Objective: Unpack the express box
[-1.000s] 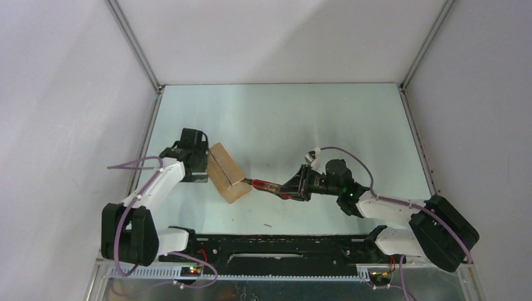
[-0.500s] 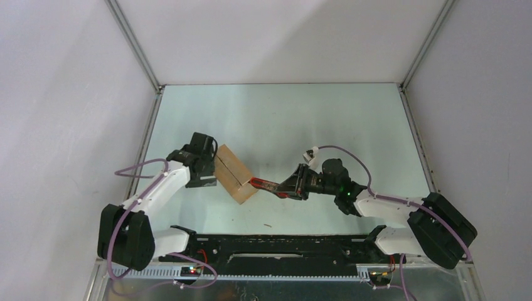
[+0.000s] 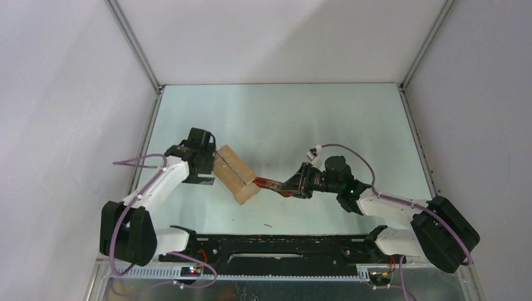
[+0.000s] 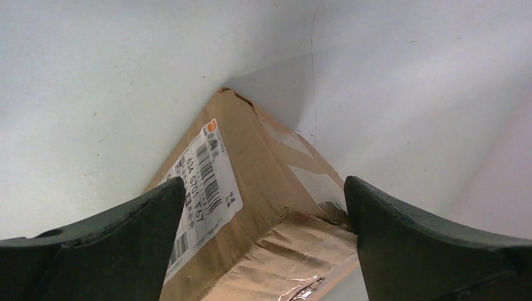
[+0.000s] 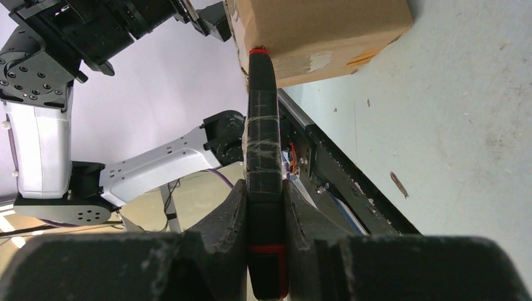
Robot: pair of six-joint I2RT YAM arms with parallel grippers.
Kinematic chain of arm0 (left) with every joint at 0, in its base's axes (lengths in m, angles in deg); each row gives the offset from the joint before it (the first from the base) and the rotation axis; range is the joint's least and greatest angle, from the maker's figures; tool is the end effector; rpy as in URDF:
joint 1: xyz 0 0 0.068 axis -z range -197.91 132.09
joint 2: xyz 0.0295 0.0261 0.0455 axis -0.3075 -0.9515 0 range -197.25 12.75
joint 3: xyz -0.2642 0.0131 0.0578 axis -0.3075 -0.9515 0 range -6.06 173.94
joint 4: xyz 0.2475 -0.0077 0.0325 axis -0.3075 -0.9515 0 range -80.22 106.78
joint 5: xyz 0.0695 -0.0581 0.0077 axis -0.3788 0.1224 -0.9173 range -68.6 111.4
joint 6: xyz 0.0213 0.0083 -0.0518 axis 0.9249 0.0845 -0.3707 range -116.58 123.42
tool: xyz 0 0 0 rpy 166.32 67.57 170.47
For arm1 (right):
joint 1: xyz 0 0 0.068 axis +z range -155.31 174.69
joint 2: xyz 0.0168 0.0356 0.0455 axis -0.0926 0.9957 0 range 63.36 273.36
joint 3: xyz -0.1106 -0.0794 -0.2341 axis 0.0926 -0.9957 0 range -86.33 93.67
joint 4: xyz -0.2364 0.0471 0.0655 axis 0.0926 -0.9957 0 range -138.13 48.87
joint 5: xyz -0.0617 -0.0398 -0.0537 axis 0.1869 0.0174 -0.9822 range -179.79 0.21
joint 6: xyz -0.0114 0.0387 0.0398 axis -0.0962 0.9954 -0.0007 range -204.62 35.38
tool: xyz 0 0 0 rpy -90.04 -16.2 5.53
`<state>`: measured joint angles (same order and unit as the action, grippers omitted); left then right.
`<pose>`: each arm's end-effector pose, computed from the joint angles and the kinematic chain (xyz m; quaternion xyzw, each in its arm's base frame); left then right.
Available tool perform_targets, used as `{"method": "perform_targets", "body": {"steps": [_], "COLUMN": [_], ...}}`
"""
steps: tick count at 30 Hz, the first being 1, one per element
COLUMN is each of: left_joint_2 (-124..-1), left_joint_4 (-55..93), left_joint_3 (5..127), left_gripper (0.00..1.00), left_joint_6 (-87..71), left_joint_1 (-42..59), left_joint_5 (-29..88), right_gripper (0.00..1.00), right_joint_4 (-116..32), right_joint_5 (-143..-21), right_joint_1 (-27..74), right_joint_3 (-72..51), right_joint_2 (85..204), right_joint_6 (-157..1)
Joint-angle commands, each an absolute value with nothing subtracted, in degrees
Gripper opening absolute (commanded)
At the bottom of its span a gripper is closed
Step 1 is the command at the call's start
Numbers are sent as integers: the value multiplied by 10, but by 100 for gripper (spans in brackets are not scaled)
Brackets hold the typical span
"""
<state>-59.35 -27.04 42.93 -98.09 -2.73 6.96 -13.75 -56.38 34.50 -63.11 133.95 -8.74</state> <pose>0.2159 -0.0483 0.2233 -0.6833 0.6918 -0.1043 0.2089 0.1668 0.1674 0.1935 0.0861 0.7970 0.5905 0.0931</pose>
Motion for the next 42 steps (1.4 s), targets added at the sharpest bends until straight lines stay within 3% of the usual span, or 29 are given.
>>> {"method": "perform_targets", "body": {"steps": [1,6,12,16,27,42], "left_joint_2": [-580,-546,-550,-532,-584,-620], "left_joint_4": [-283,-209,-172,-184,-212,-199], "left_joint_3": [432,370,333,334,398,419], "left_gripper": [100,100,99,98,91,90], "left_joint_6": [-861,-871,-1013,-1121,-1239,-1305], "left_joint_1": [-33,-49,-45,-26,-7,1], "left_joint_5": [140,167,190,155,94,70], "right_gripper": [0,0,0,0,0,0], "right_joint_4": [-175,-172,-168,-196,-216,-340], "right_joint_5": [-601,-602,-589,-580,-518,-440], "right_joint_1": [337,338,348,356,347,292], "right_joint_3": [-611,-611,-589,-575,-517,-518], "right_joint_2": [1351,1359,1369,1369,1422,1380], "right_joint_6": [-119,-121,-120,-134,-155,-265]}}
